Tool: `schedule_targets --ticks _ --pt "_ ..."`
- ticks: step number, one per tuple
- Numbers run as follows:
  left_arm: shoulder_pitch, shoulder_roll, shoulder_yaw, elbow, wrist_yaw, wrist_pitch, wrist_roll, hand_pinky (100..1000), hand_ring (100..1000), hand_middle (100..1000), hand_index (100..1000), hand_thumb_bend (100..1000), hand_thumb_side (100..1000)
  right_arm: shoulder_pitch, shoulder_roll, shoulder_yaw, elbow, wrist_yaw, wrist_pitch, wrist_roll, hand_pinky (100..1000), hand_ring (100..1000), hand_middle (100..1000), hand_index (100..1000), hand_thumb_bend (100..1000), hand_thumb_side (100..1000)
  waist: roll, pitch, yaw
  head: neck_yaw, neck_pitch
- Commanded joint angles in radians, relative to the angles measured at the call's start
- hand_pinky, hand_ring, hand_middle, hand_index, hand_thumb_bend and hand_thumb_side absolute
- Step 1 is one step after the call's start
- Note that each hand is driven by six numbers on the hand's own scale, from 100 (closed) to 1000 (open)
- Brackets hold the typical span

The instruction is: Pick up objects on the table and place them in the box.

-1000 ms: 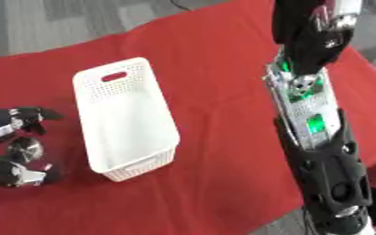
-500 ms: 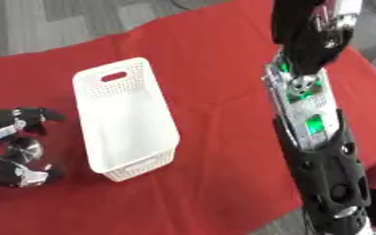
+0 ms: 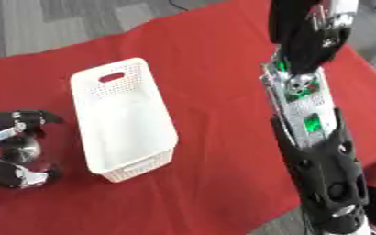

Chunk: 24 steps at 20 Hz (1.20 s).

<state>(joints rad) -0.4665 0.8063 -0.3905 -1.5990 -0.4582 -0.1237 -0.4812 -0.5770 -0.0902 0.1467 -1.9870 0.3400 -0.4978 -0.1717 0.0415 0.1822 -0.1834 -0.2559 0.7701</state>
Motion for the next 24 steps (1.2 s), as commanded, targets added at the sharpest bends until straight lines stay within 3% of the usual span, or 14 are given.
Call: schedule_targets --ticks 1,6,9,11,13,16,17,18,19,20,21,22,23,24 --pt "-0.018 0.009 0.002 -0.003 -0.003 -0.003 0.013 751 749 896 973 521 582 -0.017 0.002 0.001 -0.013 0.003 -0.003 -0.001 332 453 534 641 100 1000 0.001 -0.017 -0.002 -0.010 0.000" --pt "-0.024 0.004 0.000 -0.004 0.007 -0.010 0.027 761 756 900 973 524 586 -0.017 0.003 0.001 -0.013 0.004 -0.003 -0.002 331 453 534 641 100 1000 0.001 -0.018 -0.003 -0.011 0.000" --pt "-0.027 0.004 -0.001 -0.006 0.012 -0.009 0.031 750 742 887 960 477 562 -0.017 0.004 0.001 -0.013 0.004 -0.003 -0.002 331 453 534 641 100 1000 0.001 -0.018 -0.003 -0.012 0.000" --pt "-0.028 0.003 0.000 -0.004 0.009 -0.001 0.030 678 674 836 919 254 464 -0.017 0.004 0.001 -0.013 0.005 -0.003 -0.002 331 453 533 641 100 1000 0.001 -0.019 -0.003 -0.012 0.000" --pt "-0.027 0.001 -0.001 -0.003 0.006 0.009 0.031 577 587 780 865 123 412 -0.018 0.005 0.001 -0.013 0.005 -0.004 -0.002 331 453 533 641 100 1000 0.001 -0.019 -0.003 -0.014 0.000" --pt "-0.022 -0.003 -0.005 0.001 0.005 0.023 0.037 453 476 654 765 100 384 -0.018 0.005 0.001 -0.013 0.005 -0.004 -0.003 331 453 533 641 100 1000 0.001 -0.019 -0.003 -0.014 0.000" --pt "-0.020 -0.005 -0.006 0.003 0.007 0.028 0.040 471 489 672 778 100 381 -0.018 0.005 0.001 -0.013 0.005 -0.004 -0.003 331 453 533 641 100 1000 0.001 -0.019 -0.003 -0.014 0.000" --pt "-0.018 -0.007 -0.007 0.006 0.011 0.033 0.044 323 390 565 685 100 453 -0.018 0.006 0.001 -0.013 0.005 -0.004 -0.003 331 453 533 641 100 1000 0.001 -0.019 -0.003 -0.014 0.000" --pt "-0.017 -0.009 -0.008 0.009 0.019 0.039 0.048 295 366 542 661 100 478 -0.018 0.006 0.001 -0.013 0.005 -0.004 -0.003 331 453 533 641 100 1000 0.001 -0.019 -0.003 -0.014 0.000" --pt "-0.014 -0.011 -0.011 0.013 0.029 0.047 0.049 162 264 452 556 100 466 -0.018 0.006 0.001 -0.013 0.005 -0.004 -0.003 331 453 533 641 100 1000 0.001 -0.019 -0.004 -0.013 0.000" --pt "-0.013 -0.012 -0.013 0.016 0.041 0.054 0.049 100 194 380 490 100 482 -0.018 0.006 0.001 -0.013 0.005 -0.004 -0.003 331 453 533 641 100 1000 0.001 -0.019 -0.004 -0.013 0.000" --pt "-0.012 -0.013 -0.015 0.018 0.053 0.061 0.047 100 107 298 431 100 508 -0.018 0.006 0.001 -0.013 0.005 -0.004 -0.004 331 453 533 641 100 1000 0.001 -0.019 -0.004 -0.013 0.000" --pt "-0.011 -0.013 -0.016 0.018 0.063 0.065 0.048 100 161 349 468 100 493 -0.018 0.006 0.000 -0.013 0.005 -0.004 -0.004 331 453 533 641 100 1000 0.001 -0.019 -0.004 -0.013 0.000" --pt "-0.011 -0.014 -0.015 0.015 0.072 0.067 0.054 100 100 156 326 100 556 -0.018 0.006 0.000 -0.013 0.005 -0.004 -0.004 331 453 533 641 100 1000 0.000 -0.018 -0.003 -0.013 0.000"
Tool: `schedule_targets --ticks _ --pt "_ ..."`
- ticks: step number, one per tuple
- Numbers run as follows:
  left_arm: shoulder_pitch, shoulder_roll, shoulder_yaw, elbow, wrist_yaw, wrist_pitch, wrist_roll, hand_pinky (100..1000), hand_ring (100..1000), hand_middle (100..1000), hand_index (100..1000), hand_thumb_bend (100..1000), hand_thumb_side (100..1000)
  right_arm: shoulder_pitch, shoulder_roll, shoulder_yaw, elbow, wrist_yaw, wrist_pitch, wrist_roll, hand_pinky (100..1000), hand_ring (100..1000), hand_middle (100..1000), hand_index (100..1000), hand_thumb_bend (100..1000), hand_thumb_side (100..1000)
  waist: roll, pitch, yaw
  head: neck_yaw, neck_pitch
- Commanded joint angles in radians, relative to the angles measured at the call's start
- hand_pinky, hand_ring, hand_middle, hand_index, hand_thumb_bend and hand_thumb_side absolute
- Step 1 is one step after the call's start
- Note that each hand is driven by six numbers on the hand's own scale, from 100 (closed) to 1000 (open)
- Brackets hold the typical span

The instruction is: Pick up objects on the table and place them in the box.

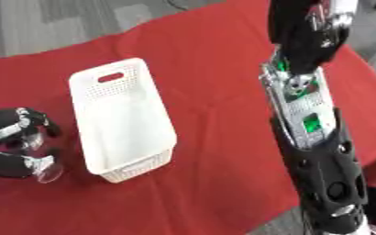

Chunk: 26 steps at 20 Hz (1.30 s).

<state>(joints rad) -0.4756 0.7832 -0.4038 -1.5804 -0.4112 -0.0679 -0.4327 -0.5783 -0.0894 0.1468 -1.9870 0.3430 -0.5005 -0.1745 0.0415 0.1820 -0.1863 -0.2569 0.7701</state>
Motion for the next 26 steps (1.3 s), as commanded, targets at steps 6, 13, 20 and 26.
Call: schedule_targets --ticks 6,13,20,26 --pt "-0.005 0.020 0.008 -0.027 0.066 -0.004 0.091 100 100 100 214 100 614 -0.016 0.003 0.000 -0.013 0.003 -0.001 -0.001 331 453 533 641 100 1000 0.000 -0.019 0.002 -0.014 0.000" --pt "-0.017 0.038 0.036 -0.065 0.089 0.032 0.154 100 100 100 201 100 626 -0.014 0.001 -0.001 -0.013 0.003 0.001 -0.001 331 453 533 641 100 1000 0.000 -0.021 0.006 -0.019 0.000" --pt "-0.049 0.056 0.077 -0.124 0.141 0.086 0.309 100 100 100 196 100 658 -0.009 -0.004 -0.003 -0.013 0.004 0.002 -0.003 331 453 533 641 100 1000 -0.001 -0.025 0.014 -0.018 0.000" --pt "-0.075 0.072 0.081 -0.168 0.195 0.113 0.435 100 100 100 193 100 672 -0.008 -0.005 -0.003 -0.013 0.006 0.003 -0.004 331 453 533 641 100 1000 0.001 -0.027 0.015 -0.013 0.000"
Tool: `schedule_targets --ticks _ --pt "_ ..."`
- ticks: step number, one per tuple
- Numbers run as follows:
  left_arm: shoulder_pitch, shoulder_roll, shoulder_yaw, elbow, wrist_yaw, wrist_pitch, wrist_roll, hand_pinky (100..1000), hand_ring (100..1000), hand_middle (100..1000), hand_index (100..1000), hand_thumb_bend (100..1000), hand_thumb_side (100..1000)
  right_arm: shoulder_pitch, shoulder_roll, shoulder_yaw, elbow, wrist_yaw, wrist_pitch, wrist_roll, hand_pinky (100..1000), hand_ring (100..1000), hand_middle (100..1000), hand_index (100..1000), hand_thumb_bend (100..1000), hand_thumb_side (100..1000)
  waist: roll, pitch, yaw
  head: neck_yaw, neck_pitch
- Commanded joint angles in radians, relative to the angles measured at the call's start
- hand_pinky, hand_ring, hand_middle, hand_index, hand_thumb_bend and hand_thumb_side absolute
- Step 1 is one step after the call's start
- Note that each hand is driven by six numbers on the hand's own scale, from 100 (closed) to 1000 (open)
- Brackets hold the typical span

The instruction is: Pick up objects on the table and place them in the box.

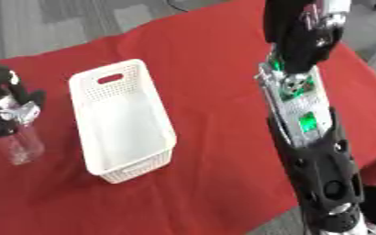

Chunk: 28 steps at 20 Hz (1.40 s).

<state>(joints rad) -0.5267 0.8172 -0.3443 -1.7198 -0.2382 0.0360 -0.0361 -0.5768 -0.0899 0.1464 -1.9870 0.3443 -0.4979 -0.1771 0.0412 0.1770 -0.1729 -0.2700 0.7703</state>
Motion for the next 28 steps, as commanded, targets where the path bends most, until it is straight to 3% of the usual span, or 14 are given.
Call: schedule_targets --ticks 1,13,22,28 --pt "-0.028 0.039 0.022 -0.031 0.029 0.015 0.048 100 100 100 194 100 672 -0.009 -0.005 -0.002 -0.013 0.005 0.001 -0.001 331 453 533 641 100 1000 0.001 -0.022 0.002 -0.001 0.000" --pt "-0.082 0.014 0.021 -0.038 0.186 0.076 0.090 100 100 100 210 100 672 -0.008 -0.002 -0.001 -0.013 0.005 -0.001 -0.002 331 453 533 641 100 1000 0.002 -0.025 0.001 -0.013 0.000" --pt "-0.125 -0.023 0.003 -0.029 0.276 0.083 0.103 100 100 100 218 100 672 -0.011 0.005 0.002 -0.013 0.004 -0.004 -0.001 331 452 533 641 100 1000 0.005 -0.025 -0.008 0.002 0.000" --pt "-0.159 -0.058 -0.019 -0.015 0.289 0.082 0.095 100 100 100 219 100 672 -0.011 0.015 0.003 -0.013 0.005 -0.007 0.000 330 452 532 639 100 1000 0.006 -0.028 -0.014 -0.030 0.000"
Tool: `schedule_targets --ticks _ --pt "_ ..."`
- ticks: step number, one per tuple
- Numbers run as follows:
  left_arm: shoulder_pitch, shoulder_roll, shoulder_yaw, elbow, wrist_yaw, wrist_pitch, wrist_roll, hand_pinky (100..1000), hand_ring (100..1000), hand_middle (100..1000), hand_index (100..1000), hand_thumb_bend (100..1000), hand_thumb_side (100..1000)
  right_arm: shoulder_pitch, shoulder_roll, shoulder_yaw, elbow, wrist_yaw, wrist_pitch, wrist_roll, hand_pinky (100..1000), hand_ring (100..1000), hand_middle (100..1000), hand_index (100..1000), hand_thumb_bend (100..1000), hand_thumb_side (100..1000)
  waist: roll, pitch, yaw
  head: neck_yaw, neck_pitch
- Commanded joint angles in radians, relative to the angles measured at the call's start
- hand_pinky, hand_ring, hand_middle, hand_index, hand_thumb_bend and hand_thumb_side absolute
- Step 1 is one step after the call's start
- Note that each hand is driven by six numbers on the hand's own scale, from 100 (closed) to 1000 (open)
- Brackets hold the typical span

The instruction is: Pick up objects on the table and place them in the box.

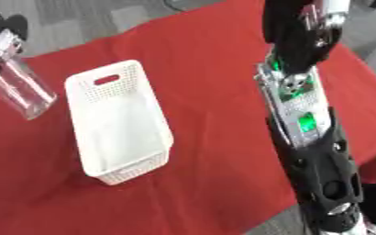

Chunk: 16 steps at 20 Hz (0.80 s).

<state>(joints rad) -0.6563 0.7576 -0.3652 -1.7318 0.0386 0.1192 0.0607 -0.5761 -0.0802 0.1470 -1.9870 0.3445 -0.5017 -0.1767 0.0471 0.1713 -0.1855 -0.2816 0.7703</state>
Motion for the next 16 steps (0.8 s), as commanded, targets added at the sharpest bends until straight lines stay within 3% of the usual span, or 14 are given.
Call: schedule_targets --ticks 1,16 --pt "-0.036 -0.005 -0.002 0.001 0.014 -0.001 -0.004 100 100 100 220 100 672 -0.012 0.007 0.002 -0.013 0.005 -0.004 -0.001 330 452 532 639 100 1000 0.000 -0.022 -0.002 -0.020 0.000" --pt "-0.082 -0.113 -0.077 0.058 -0.020 -0.025 -0.065 100 100 100 223 100 672 -0.019 0.025 0.008 -0.013 0.003 -0.010 0.001 330 452 532 639 100 1000 0.003 -0.022 -0.022 -0.007 0.000"
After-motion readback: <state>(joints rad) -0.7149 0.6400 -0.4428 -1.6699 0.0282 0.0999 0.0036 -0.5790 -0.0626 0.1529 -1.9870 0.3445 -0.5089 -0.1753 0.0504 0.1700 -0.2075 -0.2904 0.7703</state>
